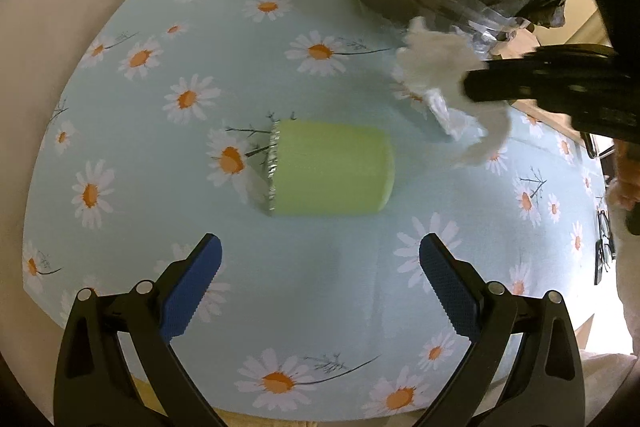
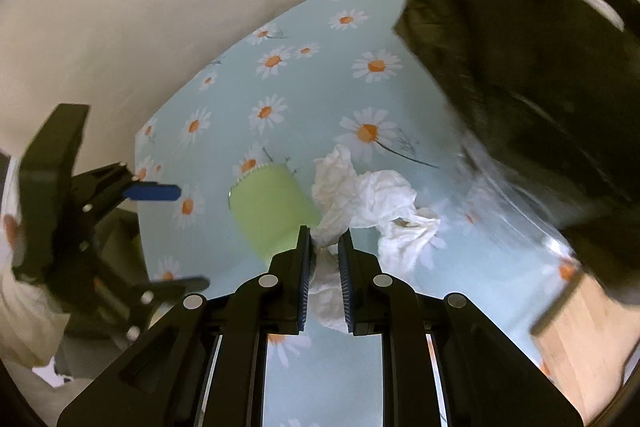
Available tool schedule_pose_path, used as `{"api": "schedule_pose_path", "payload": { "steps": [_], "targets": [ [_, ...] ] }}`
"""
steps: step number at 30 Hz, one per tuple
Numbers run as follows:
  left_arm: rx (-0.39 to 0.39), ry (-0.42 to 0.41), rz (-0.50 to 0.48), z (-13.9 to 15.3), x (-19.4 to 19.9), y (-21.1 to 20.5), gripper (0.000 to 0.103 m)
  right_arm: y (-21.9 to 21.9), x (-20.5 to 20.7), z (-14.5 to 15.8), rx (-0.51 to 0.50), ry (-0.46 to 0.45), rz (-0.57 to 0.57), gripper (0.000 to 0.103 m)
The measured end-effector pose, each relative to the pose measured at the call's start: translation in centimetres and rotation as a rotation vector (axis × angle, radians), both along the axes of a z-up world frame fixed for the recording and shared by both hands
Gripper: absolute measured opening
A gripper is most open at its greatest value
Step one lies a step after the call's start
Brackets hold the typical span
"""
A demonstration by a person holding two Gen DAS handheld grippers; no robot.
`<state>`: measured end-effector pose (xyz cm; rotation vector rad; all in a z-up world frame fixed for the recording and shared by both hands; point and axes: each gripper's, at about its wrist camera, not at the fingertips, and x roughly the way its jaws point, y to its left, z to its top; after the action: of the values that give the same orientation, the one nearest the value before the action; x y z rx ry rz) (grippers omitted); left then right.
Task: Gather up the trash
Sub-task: 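Grasp the white tissue with the right tool while the left tool grasps the green sponge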
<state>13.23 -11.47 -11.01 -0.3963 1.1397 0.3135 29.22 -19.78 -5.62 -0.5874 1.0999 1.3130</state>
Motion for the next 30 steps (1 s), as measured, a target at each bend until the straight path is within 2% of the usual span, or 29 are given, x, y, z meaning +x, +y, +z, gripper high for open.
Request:
{"api": "schedule_pose_path", "payload": {
  "steps": [2,8,17,22,30],
  "targets": [
    [-0.010,0.000,0.004,-0.3,0.4,-0.3,0.097,-1.5,0.2,0.6,0.004,-0.014,0.003,0.013],
    [0.035,0.048,-0.013,-1.3,1.7,-1.3,0.097,-5.0,0.3,1.8,0.006,-0.043,-0.004,0.013],
    [-0.006,0.053,0.007,-2.8,3.1,-0.6,0.097,-9.4,0.0,3.0,0.019,-0.054,-0.056,0.013],
    [-0.014,0.058,0.004,-3.9,4.2,0.4,0.097,-10.4,-0.3,4.2,0.016,-0.082,-0.065,0.013],
    [-0.081,0.023,0.012,-5.0,5.5,2.6,0.097,-9.4,-1.0,5.2,-0.007,-0.099,-0.061,0.013]
  ]
}}
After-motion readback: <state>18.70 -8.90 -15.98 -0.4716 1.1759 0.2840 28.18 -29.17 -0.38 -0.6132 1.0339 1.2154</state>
